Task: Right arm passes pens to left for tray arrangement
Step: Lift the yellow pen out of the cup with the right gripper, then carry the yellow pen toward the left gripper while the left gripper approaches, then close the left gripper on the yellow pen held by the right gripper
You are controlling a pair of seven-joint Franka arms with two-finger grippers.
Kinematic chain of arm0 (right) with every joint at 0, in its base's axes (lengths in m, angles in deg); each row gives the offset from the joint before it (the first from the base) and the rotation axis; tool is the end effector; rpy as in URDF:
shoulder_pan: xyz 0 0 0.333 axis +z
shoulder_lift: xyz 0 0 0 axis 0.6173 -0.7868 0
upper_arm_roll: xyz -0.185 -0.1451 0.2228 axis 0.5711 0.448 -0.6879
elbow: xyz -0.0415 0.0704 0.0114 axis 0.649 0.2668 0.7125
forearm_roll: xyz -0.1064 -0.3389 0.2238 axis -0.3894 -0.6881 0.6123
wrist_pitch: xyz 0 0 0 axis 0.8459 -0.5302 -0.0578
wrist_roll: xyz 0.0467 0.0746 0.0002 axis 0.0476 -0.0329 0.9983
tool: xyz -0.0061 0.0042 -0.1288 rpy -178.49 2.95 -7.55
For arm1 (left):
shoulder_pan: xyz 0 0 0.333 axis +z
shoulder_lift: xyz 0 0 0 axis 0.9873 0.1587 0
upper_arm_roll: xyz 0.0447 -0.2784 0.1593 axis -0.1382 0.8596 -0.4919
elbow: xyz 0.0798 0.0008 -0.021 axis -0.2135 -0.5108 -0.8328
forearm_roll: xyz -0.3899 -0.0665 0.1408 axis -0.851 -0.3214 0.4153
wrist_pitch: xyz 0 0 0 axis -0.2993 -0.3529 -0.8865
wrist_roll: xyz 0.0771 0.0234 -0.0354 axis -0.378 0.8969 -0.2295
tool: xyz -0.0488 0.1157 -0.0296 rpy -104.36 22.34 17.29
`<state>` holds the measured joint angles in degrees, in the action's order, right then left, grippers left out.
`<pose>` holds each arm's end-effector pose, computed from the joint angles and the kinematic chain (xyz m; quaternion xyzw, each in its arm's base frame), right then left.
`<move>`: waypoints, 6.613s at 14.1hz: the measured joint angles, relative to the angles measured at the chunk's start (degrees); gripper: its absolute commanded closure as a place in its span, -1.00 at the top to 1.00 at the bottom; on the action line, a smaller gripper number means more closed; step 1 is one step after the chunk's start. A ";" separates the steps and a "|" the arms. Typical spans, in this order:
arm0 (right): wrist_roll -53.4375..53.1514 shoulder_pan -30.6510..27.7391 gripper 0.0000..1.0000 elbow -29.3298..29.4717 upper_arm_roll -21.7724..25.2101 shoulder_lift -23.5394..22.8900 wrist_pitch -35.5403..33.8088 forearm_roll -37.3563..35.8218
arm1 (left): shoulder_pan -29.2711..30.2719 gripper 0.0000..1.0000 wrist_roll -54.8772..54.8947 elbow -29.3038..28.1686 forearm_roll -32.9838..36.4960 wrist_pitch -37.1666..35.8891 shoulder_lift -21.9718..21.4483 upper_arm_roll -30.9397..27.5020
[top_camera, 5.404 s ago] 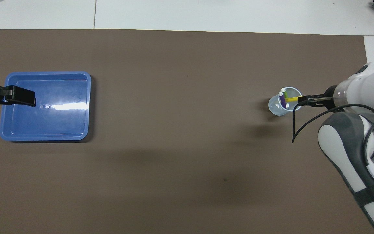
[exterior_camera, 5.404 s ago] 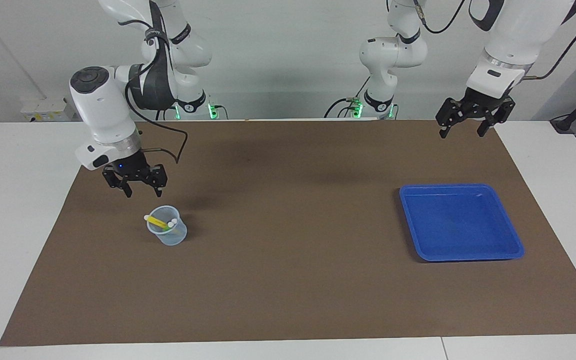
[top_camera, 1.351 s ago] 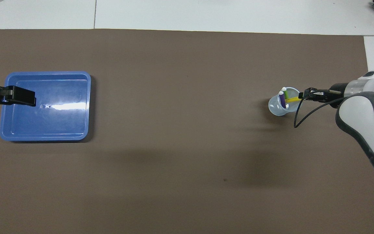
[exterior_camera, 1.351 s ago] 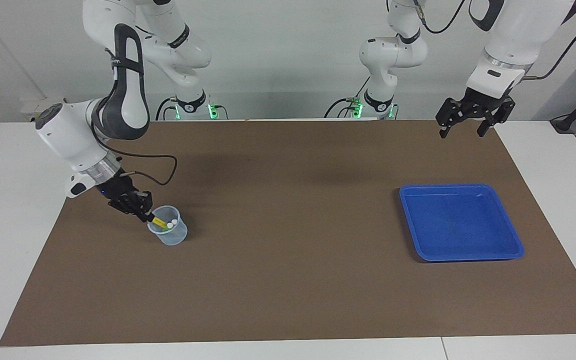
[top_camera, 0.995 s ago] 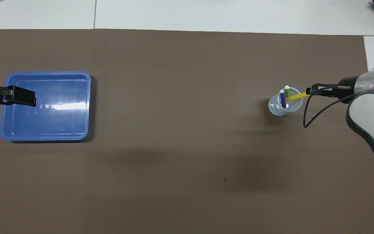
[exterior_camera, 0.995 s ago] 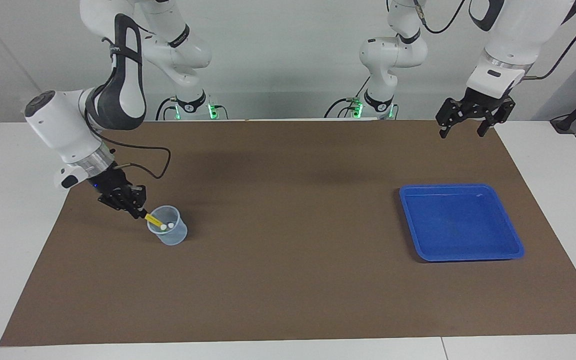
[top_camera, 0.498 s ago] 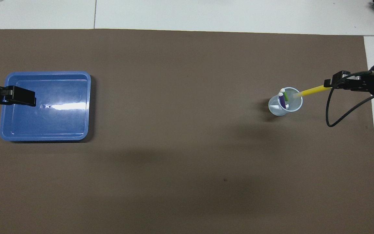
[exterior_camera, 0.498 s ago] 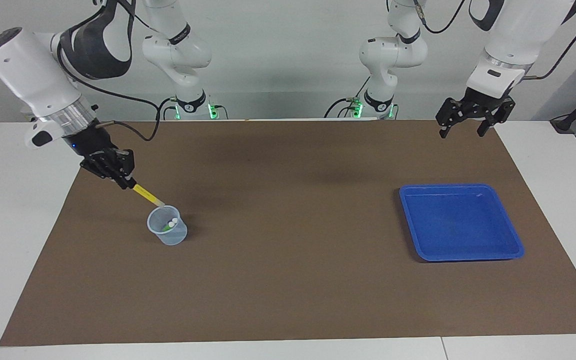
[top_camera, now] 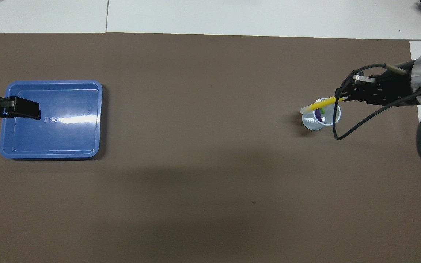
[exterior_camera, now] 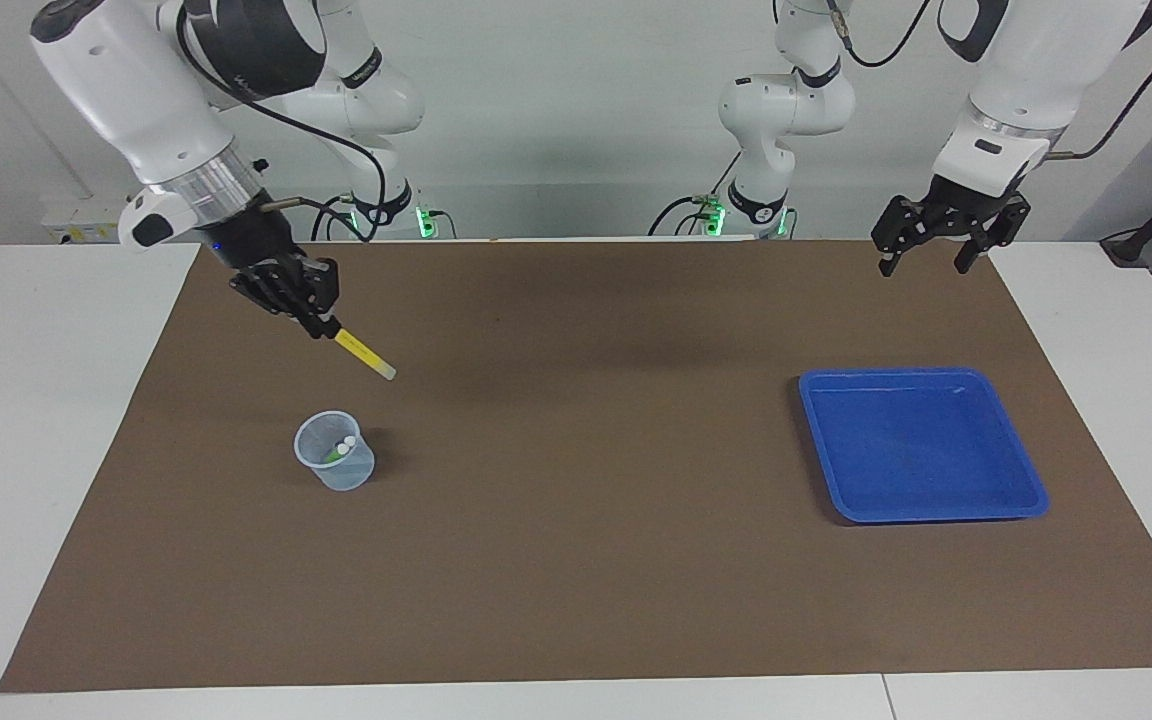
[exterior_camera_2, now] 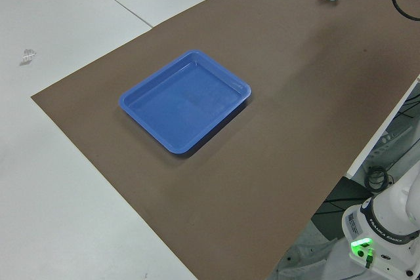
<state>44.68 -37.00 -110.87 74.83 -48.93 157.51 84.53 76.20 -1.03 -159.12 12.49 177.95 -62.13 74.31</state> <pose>0.6180 0.0845 0.5889 -0.9737 0.1584 -0.0535 0.1546 0.5745 -0.0563 0.6254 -0.9991 0.0308 -0.0246 0.0137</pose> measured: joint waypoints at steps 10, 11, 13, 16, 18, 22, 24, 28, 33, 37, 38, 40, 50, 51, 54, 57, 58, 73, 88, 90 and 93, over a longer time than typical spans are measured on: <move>-20.49 11.83 -1.00 0.16 -0.73 -0.24 5.56 0.02 | 0.00 1.00 0.00 0.00 0.00 0.00 0.00 0.00; -21.65 12.90 -1.00 0.16 -0.79 -0.24 6.14 0.02 | 0.00 1.00 0.00 0.00 0.00 0.00 0.00 0.00; -22.73 14.78 -1.00 0.16 -1.12 -0.25 6.73 0.02 | 0.00 1.00 0.00 0.00 0.00 0.00 0.00 0.00; -25.39 16.74 -1.00 0.14 -1.71 -0.26 10.43 0.68 | 0.00 1.00 0.00 0.00 0.00 0.00 0.00 0.00; -26.52 17.53 -1.00 0.10 -1.96 -0.36 14.47 2.19 | 0.00 1.00 0.00 0.00 0.00 0.00 0.00 0.00; -29.05 19.08 -1.00 0.05 -2.69 -0.80 21.99 7.69 | 0.00 1.00 0.00 0.00 0.00 0.00 0.00 0.00; -29.29 19.09 -1.00 0.04 -3.18 -0.97 24.16 11.22 | 0.00 1.00 0.00 0.00 0.00 0.00 0.00 0.00; -32.68 20.85 -1.00 -0.23 -3.60 -1.47 31.18 18.98 | 0.00 1.00 0.00 0.00 0.00 0.02 0.00 -0.01; -33.29 21.24 -1.00 -0.31 -3.57 -1.97 36.01 32.78 | 1.32 1.00 1.69 -0.13 0.00 0.35 -0.03 -0.10; -33.41 21.34 -1.00 -0.32 -3.63 -2.96 38.23 37.56 | 2.83 0.34 8.89 -9.37 -0.89 10.39 -2.87 -0.14; -33.41 21.68 -1.00 -0.32 -3.63 -3.32 38.75 38.33 | 3.27 0.37 6.23 -12.31 -3.51 10.40 -4.12 -0.25; -33.63 22.62 -1.00 -0.38 -3.66 -4.46 40.19 39.00 | 4.13 0.50 -7.36 -16.10 -10.88 9.61 -6.14 -0.27; -34.40 25.15 -1.00 -0.43 -3.74 -10.63 44.03 43.58 | 3.54 0.50 -70.00 -17.78 -49.57 12.99 -5.32 0.81; -34.40 25.66 -1.00 -0.46 -3.74 -10.70 44.65 43.58 | 3.53 0.50 -74.14 -17.85 -51.96 15.90 -4.93 0.79; -34.40 27.68 -1.00 -1.14 -3.76 -10.75 46.54 43.58 | 3.29 0.48 -80.67 -17.88 -54.39 20.79 -4.25 1.07; -34.40 28.95 -1.00 -1.64 -3.76 -10.75 46.69 43.58 | 0.80 0.50 -84.60 -17.90 -55.03 24.08 -4.19 1.27; -34.40 29.37 -1.00 -1.72 -3.76 -10.75 47.19 43.58 | 0.12 0.51 -85.39 -17.91 -55.03 24.97 -4.18 1.33; -28.08 30.63 -1.00 -2.74 -3.43 -10.73 45.15 17.84 | -3.99 0.31 -70.33 -24.09 -50.20 36.65 -4.67 0.86; -28.38 30.78 -1.00 -0.59 -3.59 -10.19 40.88 13.55 | -8.18 0.05 -64.29 -27.70 -54.89 43.23 -5.20 0.90; -28.38 30.78 -1.00 -0.56 -3.58 -10.19 40.88 13.55 | -8.03 -0.31 -64.29 -27.75 -54.90 42.91 -5.21 0.86; -28.38 30.77 -1.00 -0.47 -3.57 -10.19 40.90 13.55 | -8.10 -1.00 -64.29 -27.92 -54.90 42.62 -5.22 1.09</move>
<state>16.30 -6.23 -111.34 71.26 -59.11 198.42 98.08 68.09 -65.32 -187.04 -42.41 220.57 -67.35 75.40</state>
